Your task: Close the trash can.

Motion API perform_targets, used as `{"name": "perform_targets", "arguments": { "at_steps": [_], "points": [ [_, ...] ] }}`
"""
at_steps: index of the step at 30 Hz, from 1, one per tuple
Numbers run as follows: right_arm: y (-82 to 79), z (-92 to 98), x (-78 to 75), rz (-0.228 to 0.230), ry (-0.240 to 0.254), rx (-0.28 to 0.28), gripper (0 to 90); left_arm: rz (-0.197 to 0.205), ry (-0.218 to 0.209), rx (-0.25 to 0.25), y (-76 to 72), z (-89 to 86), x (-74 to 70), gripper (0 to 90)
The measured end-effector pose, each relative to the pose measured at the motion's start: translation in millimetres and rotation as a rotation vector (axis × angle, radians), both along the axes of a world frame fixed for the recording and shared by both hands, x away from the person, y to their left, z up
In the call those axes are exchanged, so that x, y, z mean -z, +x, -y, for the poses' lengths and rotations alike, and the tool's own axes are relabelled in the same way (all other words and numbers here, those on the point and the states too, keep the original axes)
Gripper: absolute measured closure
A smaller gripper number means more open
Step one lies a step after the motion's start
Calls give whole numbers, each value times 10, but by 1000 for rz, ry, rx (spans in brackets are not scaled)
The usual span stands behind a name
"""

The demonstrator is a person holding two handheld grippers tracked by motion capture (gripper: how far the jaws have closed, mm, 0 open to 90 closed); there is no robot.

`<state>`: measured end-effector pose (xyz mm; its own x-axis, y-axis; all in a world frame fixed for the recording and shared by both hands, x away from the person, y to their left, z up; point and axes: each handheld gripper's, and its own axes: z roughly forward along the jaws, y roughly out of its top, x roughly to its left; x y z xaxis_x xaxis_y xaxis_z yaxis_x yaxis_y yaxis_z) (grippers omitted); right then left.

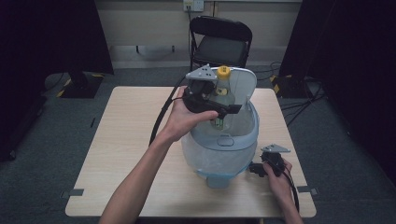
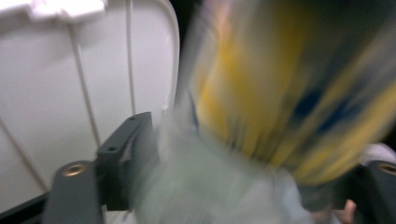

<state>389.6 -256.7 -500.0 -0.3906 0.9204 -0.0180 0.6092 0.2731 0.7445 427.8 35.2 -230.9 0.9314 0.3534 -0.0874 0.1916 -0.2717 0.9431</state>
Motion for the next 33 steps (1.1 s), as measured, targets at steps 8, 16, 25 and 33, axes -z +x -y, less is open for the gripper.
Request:
{"name": "perform_targets", "arguments": {
  "at_steps": [8, 16, 25, 33],
  "points": [
    [-3, 1, 0, -3, -2, -11, 165, 50, -50, -12, -71, -115, -140, 329],
    [-8, 2, 1, -7, 1, -12, 161, 37, -36, -32, -33, -306, 10, 333],
    [-8, 2, 1, -6, -1, -13, 160, 30, -38, -79, -20, -598, 118, 342],
    [-7, 2, 1, -6, 0, -13, 160, 29, -49, -161, 35, -926, 190, 349]
  ]
}}
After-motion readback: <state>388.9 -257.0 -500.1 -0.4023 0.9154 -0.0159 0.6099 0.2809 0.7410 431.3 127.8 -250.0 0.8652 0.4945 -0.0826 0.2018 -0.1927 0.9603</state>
